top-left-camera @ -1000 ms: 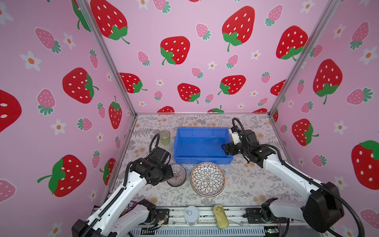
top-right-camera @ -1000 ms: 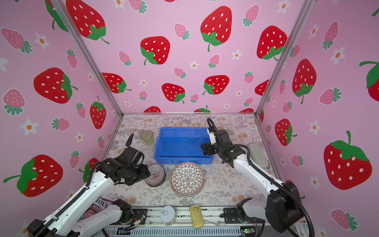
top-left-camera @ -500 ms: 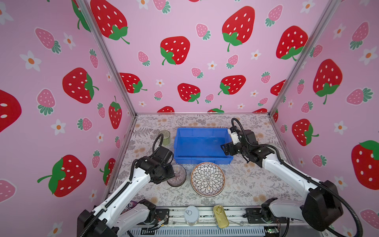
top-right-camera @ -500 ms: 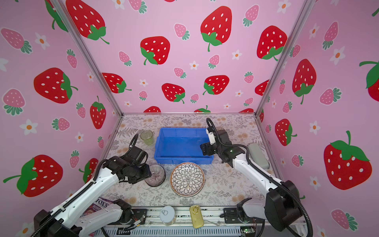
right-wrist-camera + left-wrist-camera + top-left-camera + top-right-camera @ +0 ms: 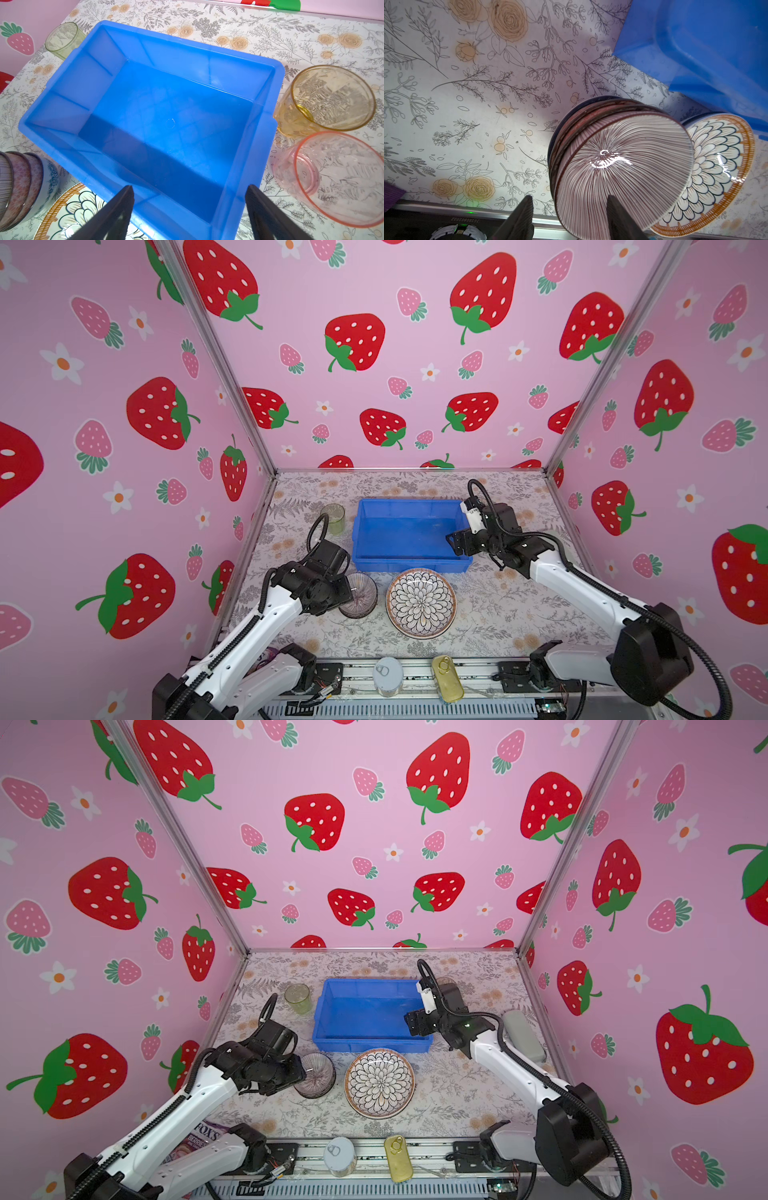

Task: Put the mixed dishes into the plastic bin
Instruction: 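Lower left gripper and pinch the rim of the top purple-striped bowl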

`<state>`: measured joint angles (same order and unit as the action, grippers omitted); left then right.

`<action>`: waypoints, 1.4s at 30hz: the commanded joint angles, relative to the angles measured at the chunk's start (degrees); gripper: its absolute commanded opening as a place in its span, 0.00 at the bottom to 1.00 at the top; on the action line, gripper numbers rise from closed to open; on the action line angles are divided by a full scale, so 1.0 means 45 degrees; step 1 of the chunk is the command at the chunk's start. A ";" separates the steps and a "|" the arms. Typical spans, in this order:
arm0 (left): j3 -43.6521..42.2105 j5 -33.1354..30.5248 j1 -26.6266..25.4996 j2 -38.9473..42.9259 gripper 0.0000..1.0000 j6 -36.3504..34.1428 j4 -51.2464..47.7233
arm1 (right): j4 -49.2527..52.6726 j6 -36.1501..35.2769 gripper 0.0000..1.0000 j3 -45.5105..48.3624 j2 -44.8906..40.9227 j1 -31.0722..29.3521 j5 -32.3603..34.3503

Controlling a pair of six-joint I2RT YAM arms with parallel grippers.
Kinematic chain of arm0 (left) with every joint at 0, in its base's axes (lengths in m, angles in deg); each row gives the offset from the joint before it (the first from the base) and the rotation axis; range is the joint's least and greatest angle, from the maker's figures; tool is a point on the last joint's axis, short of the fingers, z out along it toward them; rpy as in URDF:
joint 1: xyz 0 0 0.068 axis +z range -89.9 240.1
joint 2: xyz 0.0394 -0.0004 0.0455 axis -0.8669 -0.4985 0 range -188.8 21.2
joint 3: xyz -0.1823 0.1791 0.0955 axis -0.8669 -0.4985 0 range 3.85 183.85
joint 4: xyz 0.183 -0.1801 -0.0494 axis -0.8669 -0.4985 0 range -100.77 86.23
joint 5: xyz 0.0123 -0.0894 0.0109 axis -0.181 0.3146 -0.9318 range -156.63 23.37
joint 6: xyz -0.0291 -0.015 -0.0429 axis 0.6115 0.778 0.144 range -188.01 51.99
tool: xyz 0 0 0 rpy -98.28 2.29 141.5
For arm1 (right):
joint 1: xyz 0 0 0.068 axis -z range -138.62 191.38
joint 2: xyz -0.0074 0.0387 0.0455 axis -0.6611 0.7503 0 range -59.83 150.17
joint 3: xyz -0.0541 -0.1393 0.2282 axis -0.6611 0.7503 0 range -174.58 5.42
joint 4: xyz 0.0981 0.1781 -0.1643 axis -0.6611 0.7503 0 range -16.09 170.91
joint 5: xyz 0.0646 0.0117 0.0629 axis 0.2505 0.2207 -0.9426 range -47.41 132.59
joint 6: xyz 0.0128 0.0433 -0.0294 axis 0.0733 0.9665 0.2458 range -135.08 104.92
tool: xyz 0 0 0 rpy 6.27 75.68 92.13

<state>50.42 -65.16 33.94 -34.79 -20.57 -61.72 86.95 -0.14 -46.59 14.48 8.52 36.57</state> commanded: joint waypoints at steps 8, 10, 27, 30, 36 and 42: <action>0.1330 -0.0952 -0.0057 -0.0022 0.61 -0.0247 -0.0972 | 0.2474 0.1134 0.84 0.0196 -0.0996 -0.0631 -0.0118; 0.1280 -0.0869 -0.0048 -0.0077 0.61 -0.0253 -0.0891 | 0.2626 0.1301 0.83 0.0400 -0.1184 -0.0816 -0.0146; 0.0247 -0.0328 -0.0092 -0.0386 0.57 -0.0140 -0.0237 | 0.1640 0.3023 0.80 0.2411 -0.2354 -0.1796 -0.1220; 0.0071 -0.0214 -0.0124 -0.0468 0.55 -0.0104 0.0028 | 0.1490 0.3096 0.80 0.2435 -0.2367 -0.1799 -0.1466; -0.0042 -0.0093 -0.0225 -0.0694 0.48 -0.0074 0.0276 | 0.1361 0.3106 0.80 0.2422 -0.2361 -0.1798 -0.1595; -0.0100 -0.0247 -0.0271 -0.0738 0.44 -0.0087 0.0275 | 0.1377 0.3064 0.79 0.2397 -0.2309 -0.1798 -0.1657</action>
<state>50.38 -65.53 33.11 -38.09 -21.49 -60.15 93.33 13.17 -36.06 4.75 0.72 29.80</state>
